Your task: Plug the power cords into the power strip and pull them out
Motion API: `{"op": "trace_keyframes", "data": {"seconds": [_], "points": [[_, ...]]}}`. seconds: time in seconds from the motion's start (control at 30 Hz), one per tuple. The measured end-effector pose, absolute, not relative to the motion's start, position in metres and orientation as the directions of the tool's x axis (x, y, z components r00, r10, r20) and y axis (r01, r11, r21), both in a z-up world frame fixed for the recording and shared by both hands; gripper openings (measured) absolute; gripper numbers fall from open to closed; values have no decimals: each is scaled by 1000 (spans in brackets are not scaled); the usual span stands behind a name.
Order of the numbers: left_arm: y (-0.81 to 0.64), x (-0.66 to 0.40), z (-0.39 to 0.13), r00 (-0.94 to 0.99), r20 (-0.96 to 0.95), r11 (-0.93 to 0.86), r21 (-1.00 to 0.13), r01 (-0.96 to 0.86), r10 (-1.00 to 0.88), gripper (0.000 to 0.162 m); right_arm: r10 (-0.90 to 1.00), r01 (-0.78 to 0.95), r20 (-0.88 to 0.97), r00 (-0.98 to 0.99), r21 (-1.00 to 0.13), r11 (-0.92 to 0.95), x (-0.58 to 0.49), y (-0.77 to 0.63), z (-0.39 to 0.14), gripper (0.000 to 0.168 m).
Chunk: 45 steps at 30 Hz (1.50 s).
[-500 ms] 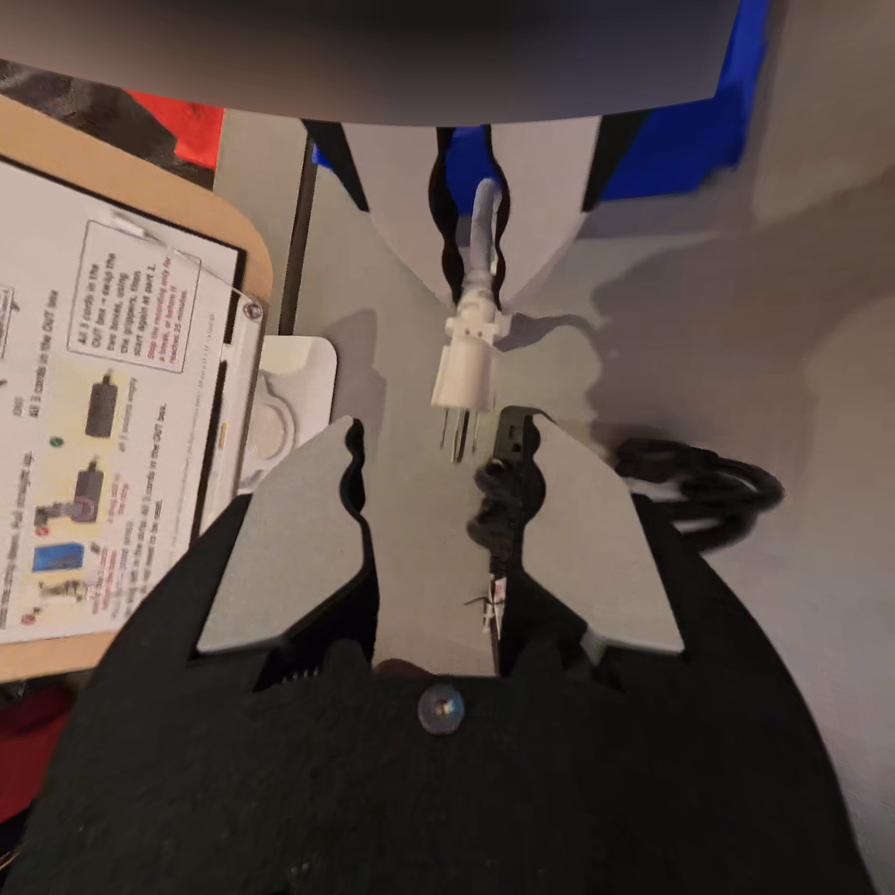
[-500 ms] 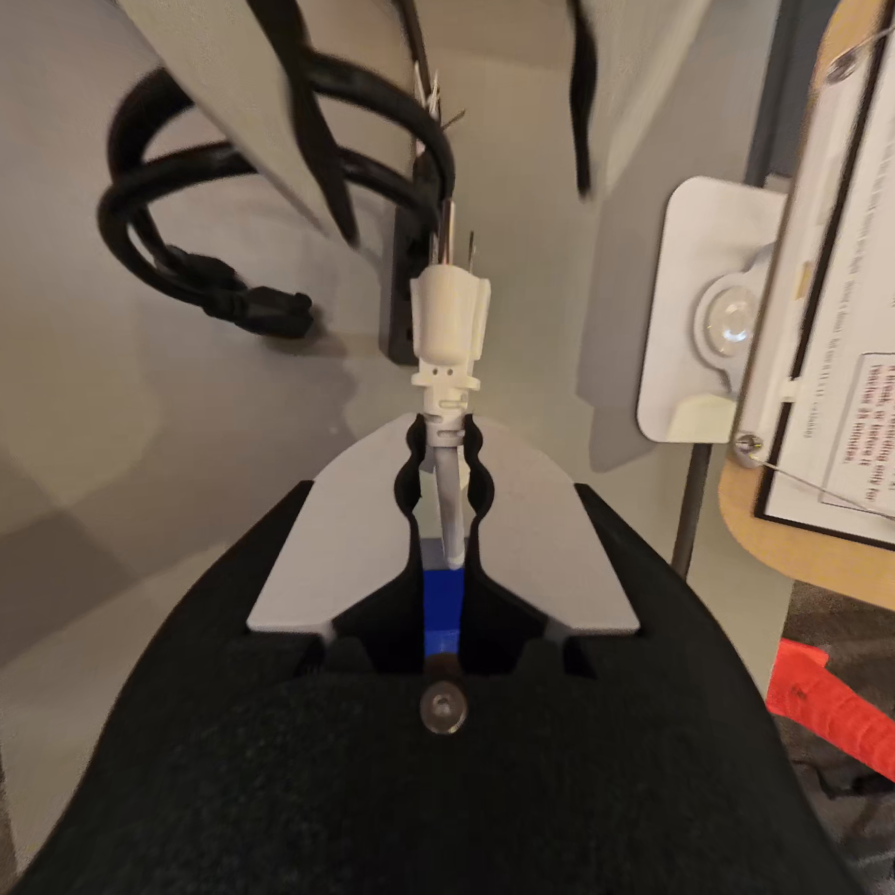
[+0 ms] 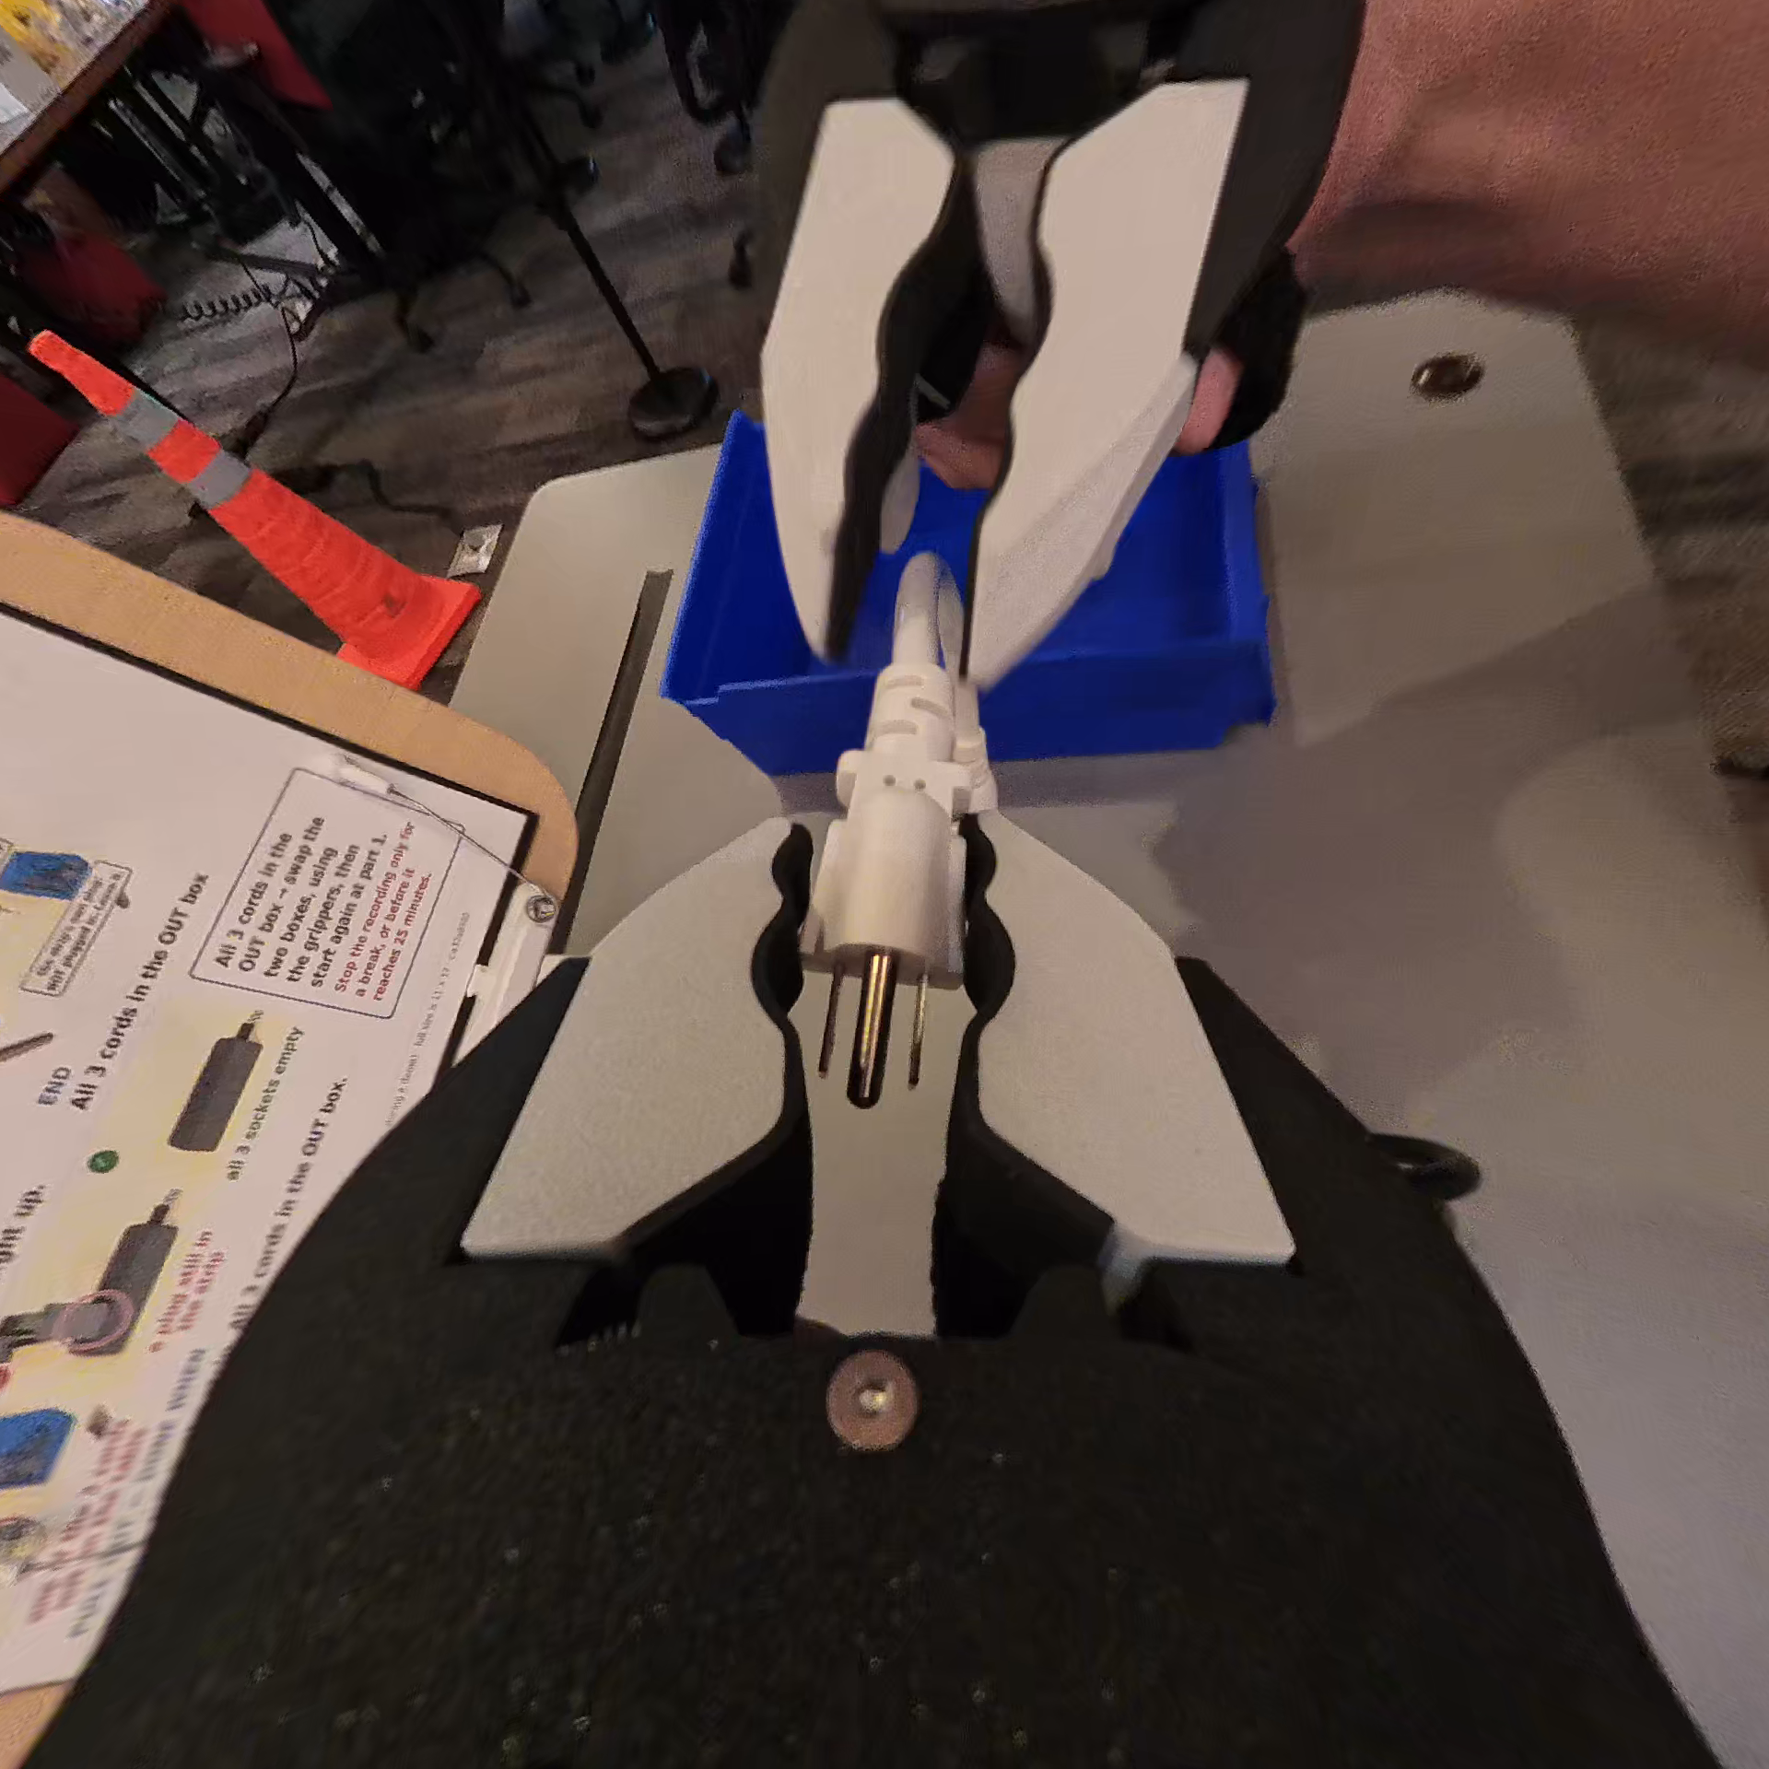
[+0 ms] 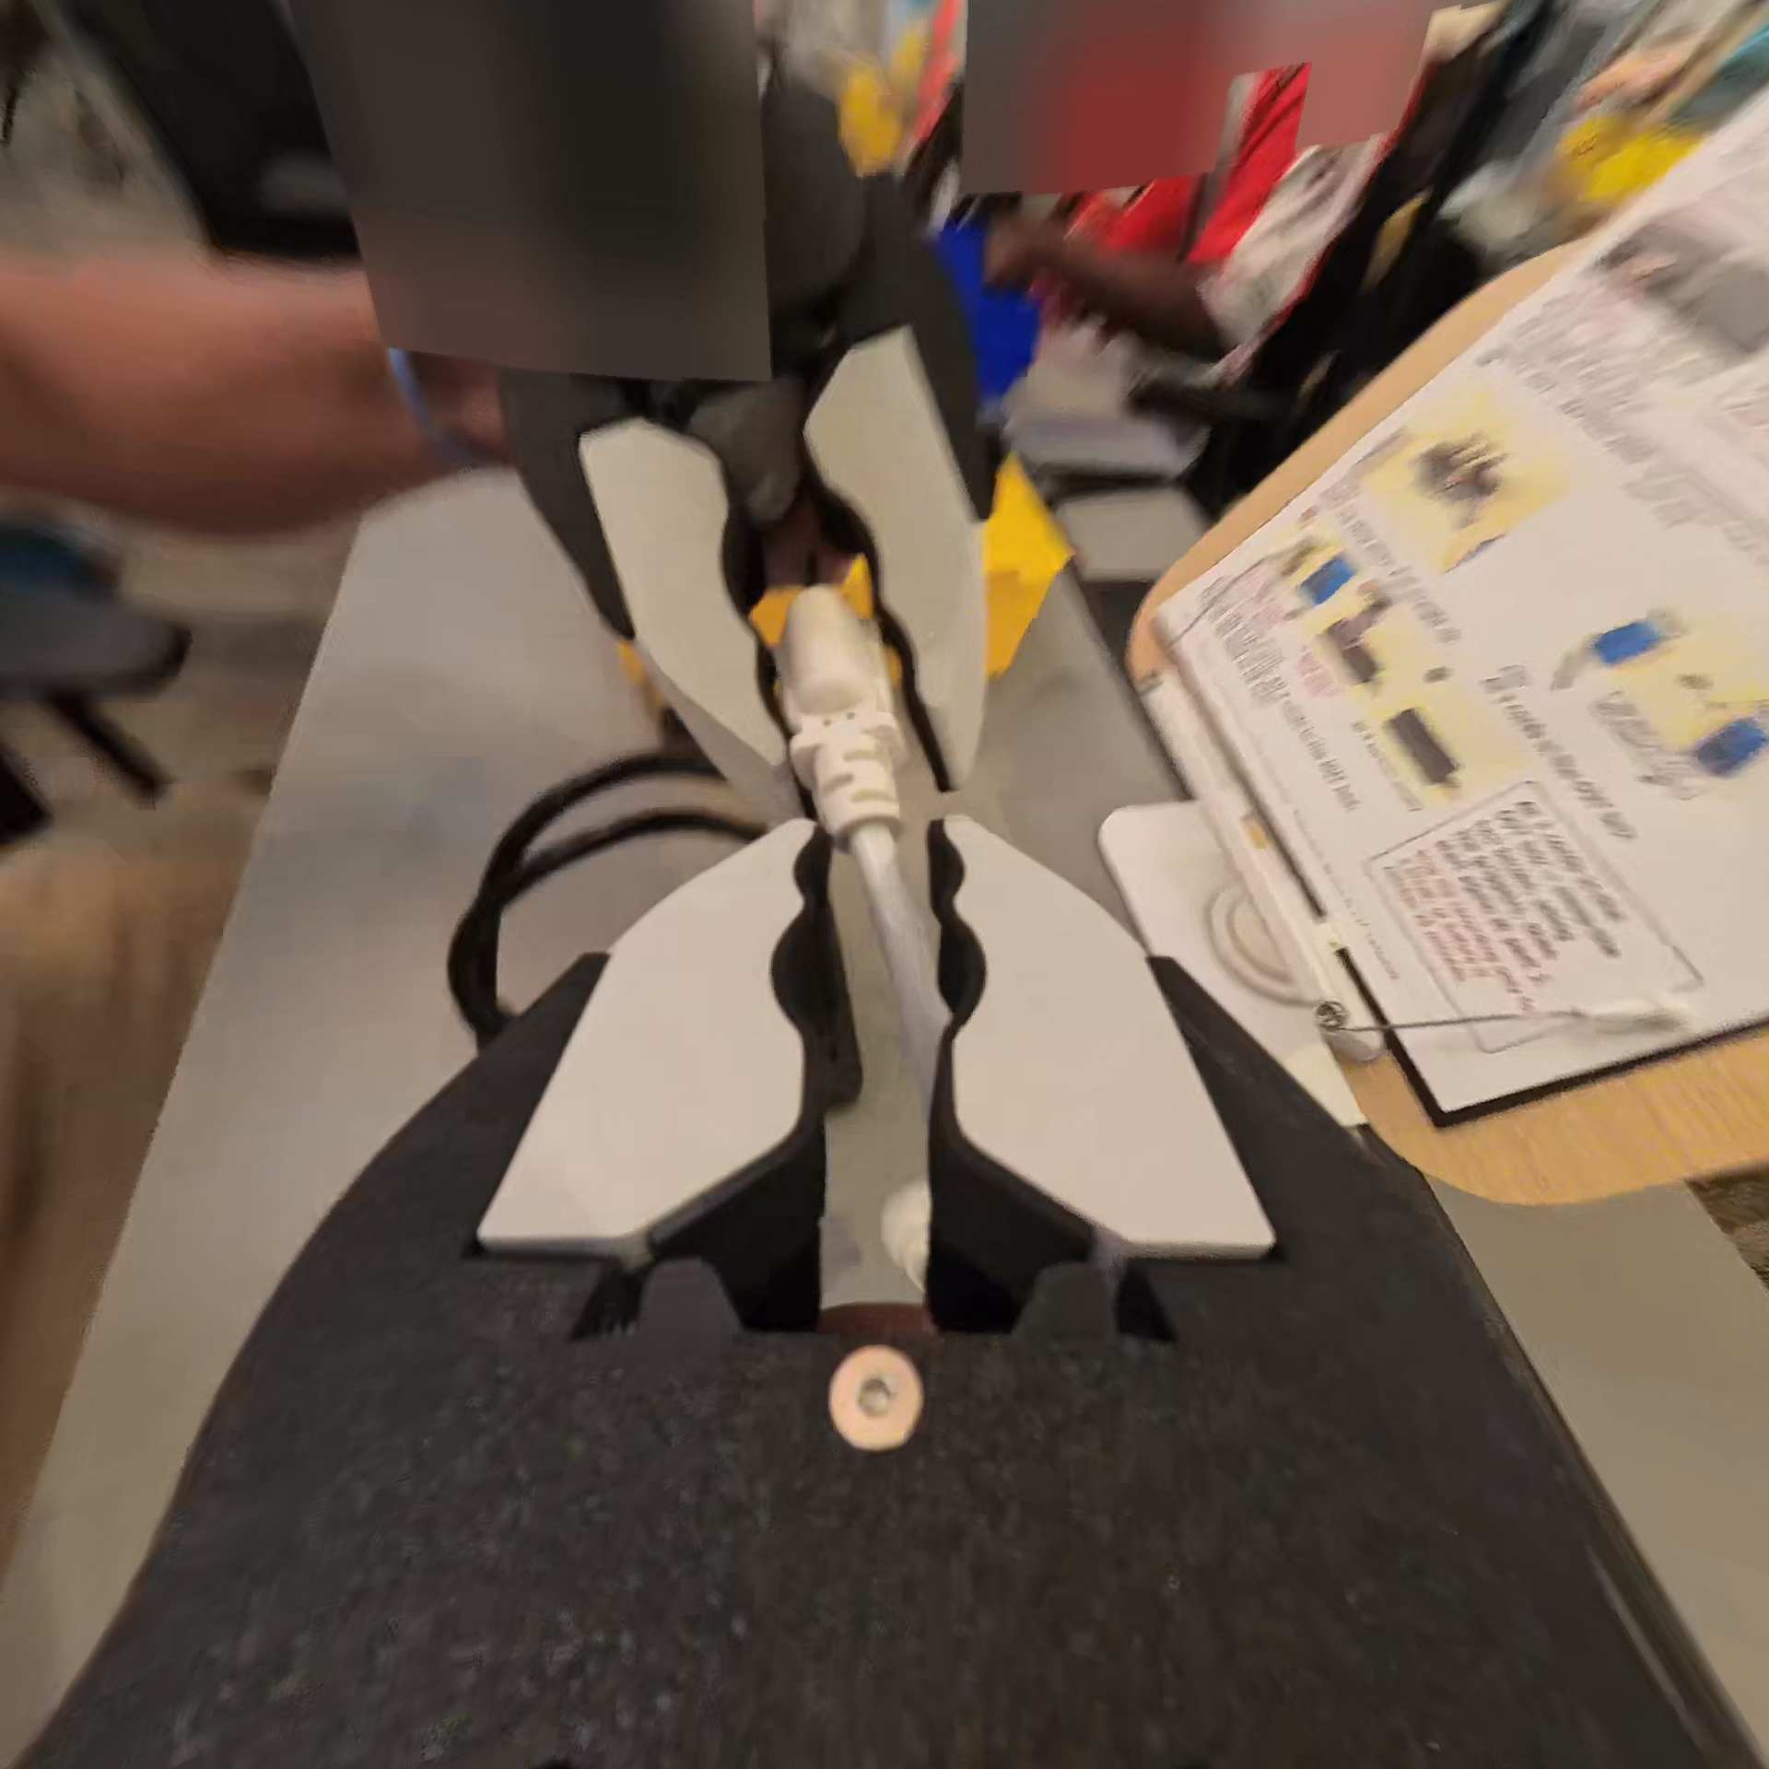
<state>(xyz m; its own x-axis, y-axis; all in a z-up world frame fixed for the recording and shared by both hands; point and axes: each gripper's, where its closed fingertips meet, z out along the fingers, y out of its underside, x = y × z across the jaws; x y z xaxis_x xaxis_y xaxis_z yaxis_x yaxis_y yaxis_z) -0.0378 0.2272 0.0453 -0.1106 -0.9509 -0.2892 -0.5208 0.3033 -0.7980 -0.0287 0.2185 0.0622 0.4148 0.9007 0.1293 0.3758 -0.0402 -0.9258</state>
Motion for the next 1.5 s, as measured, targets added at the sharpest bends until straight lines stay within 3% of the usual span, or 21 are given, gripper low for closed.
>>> {"op": "trace_keyframes", "data": {"seconds": [0.1, 0.2, 0.33, 0.4, 0.47, 0.63, 0.7, 1.03, 1.2, 1.33, 1.4, 1.43, 1.5], "points": [[228, -45, 56, -96, -210, 231, -865, -445, -973, 30, 837, 14, -56, 545, -997, -76, -13, 209, 89, 30], [234, -50, 63, -59, -171, 181, -903, -391, -983, 30, 805, -304, -278, 524, -944, -128, -5, 191, 89, 48], [237, -51, 72, -17, -113, 113, -946, -305, -993, 29, 845, -606, -378, 379, -791, -82, -19, 162, 92, 31], [231, -48, 75, -32, -77, 83, -962, -260, -997, 29, 818, -590, -443, 366, -791, -164, -41, 181, 78, 54], [220, -45, 78, -68, -32, 46, -975, -216, -997, 29, 806, -596, -458, 375, -785, -168, -49, 200, 79, 56], [206, -49, 78, -125, 102, -87, -989, -120, -987, 29, 848, -570, -306, 434, -822, -5, -52, 206, 102, 39], [204, -52, 76, -150, 148, -135, -987, -88, -978, 29, 851, -516, -264, 454, -857, 9, -55, 205, 102, 16], [189, -50, 59, -217, 158, -133, -983, -124, -963, 29, 891, -135, -44, 453, -991, 20, -84, 203, 87, 27], [188, -53, 62, -236, 151, -130, -986, -105, -960, 29, 918, -44, -14, 396, -999, 4, -86, 196, 86, 28], [188, -57, 65, -242, 142, -125, -989, -83, -960, 29, 929, -67, -64, 366, -997, -42, -86, 195, 87, 27], [190, -63, 72, -258, 165, -159, -986, -45, -952, 29, 928, -110, -94, 360, -992, -57, -79, 195, 90, 19], [191, -65, 71, -261, 177, -172, -984, -41, -949, 29, 931, -108, -86, 354, -993, -50, -75, 193, 89, 5], [192, -65, 65, -254, 180, -171, -984, -59, -950, 29, 937, -102, -82, 340, -993, -50, -72, 190, 88, 1]]}}
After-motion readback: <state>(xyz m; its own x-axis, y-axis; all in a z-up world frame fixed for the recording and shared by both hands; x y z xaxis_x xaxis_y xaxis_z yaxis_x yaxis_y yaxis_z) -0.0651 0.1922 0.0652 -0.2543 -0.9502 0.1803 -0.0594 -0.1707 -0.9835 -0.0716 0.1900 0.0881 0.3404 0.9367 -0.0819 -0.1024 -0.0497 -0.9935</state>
